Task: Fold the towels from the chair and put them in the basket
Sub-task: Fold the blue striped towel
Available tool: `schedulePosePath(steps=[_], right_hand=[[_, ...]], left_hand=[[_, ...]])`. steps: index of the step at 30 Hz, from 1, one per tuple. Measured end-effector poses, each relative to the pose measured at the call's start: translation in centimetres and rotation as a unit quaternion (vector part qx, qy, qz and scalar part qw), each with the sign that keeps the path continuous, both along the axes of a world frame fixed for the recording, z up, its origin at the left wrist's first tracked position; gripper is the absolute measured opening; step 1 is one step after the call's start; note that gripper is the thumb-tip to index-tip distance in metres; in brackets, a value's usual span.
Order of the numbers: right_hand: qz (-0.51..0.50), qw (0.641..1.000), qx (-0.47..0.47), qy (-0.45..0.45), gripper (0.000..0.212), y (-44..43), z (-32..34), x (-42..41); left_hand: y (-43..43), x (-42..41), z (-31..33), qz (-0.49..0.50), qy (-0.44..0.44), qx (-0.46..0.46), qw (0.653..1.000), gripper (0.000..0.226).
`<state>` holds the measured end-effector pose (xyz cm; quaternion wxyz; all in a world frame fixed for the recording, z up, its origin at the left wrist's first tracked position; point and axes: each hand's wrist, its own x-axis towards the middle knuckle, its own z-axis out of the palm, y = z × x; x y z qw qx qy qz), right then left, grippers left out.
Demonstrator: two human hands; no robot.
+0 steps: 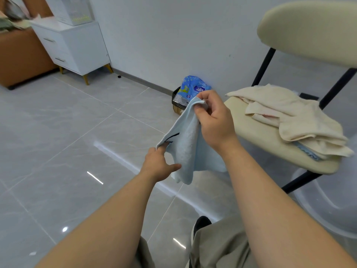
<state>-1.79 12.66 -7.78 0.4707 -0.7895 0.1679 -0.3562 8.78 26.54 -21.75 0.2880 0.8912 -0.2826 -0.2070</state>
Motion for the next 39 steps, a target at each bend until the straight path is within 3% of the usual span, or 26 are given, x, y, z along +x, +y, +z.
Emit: schedulePosePath(steps=[8,15,19,26,32,39], right_hand=[[0.034,0.999,0.002,0.009,0.01,0.4,-0.1,0.2],[0.079,0.997,0.024,0.011,0.004,0.4,-0.5,0.4],[0.027,0.999,0.011,0.017,0.014,-0.2,-0.9,0.5],[-0.093,0.993,0.031,0.058,0.003,-2.5,-1.9,0.9],[-0.165,0.98,0.049,0.102,0.027,-5.0,-3.7,-0.1],[-0.206,0.956,0.152,0.142,0.032,-8.1,-6.7,-1.3]], left_hand=[[-0.3,-0.9,0.4,0.022,0.016,0.022,0.999,0.109],[-0.5,-1.1,0.9,0.02,0.004,0.053,0.998,0.092],[-0.4,-0.5,0.8,0.012,-0.015,0.098,0.995,0.073],[-0.2,-0.6,1.5,-0.088,-0.041,0.16,0.982,0.049],[0.3,-1.8,4.1,-0.172,-0.074,0.229,0.955,0.057],[1.5,-1.9,7.2,-0.199,-0.154,0.19,0.949,0.011]])
